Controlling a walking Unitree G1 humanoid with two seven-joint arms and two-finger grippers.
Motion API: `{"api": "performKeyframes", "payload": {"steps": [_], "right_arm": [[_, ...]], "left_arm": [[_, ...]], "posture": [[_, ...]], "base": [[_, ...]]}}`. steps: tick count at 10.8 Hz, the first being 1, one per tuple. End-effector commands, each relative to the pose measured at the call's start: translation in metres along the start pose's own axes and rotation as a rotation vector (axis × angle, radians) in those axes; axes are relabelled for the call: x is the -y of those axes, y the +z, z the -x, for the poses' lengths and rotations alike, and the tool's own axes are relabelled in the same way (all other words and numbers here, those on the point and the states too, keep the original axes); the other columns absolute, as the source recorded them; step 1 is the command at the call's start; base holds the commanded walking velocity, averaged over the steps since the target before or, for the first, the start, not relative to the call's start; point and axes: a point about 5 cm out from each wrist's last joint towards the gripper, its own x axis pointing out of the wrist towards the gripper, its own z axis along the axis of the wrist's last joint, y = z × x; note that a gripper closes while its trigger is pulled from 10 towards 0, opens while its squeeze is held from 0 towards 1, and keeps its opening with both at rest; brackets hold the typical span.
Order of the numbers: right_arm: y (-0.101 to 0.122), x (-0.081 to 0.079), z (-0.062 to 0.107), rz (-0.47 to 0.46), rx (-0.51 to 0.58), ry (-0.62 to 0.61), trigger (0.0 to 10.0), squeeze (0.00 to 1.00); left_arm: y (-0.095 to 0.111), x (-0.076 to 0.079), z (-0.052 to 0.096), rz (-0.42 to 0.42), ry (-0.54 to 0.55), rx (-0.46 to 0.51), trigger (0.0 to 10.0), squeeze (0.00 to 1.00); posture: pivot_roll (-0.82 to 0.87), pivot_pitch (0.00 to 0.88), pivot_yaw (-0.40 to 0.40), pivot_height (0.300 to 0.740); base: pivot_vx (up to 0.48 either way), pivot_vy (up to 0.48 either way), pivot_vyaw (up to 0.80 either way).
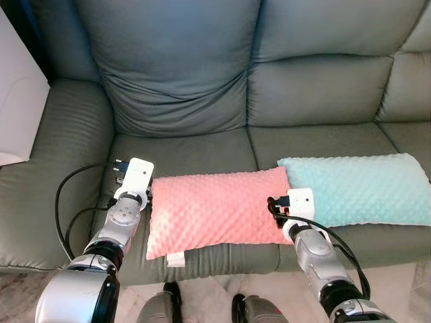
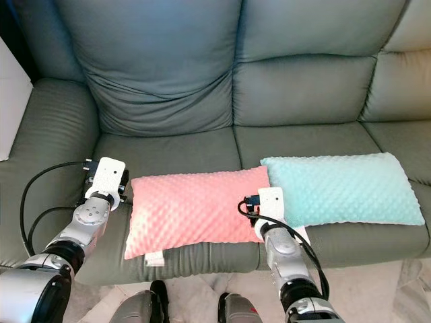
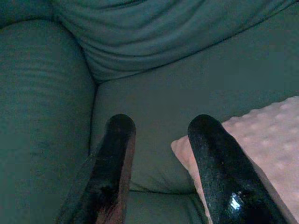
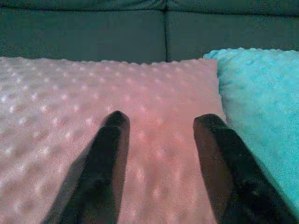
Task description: Move the pillow to the sofa
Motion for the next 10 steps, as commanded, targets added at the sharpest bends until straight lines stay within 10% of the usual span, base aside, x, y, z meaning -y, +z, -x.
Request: {"api": "performKeyframes", "payload": {"steps": [1,10], "right_arm": [[-0.011,0.003,0.005,-0.012,-0.029,-0.005,10.0,1.00],[0.009,0.019,0.007,-0.012,-0.025,-0.087,10.0,1.00]], "left_arm": [[-0.006,-0.001,0.002,0.002,0.008,-0.016,10.0,1.00],[-0.044,0.003,0.016,0.267,-0.102,-0.209,10.0,1.00]], "posture": [[-0.15,0.277,-0.002,0.740],[-0.13,0.214,-0.004,0.740]], "base": [[0.000,0.000,0.00],[0.000,0.000,0.00]]}}
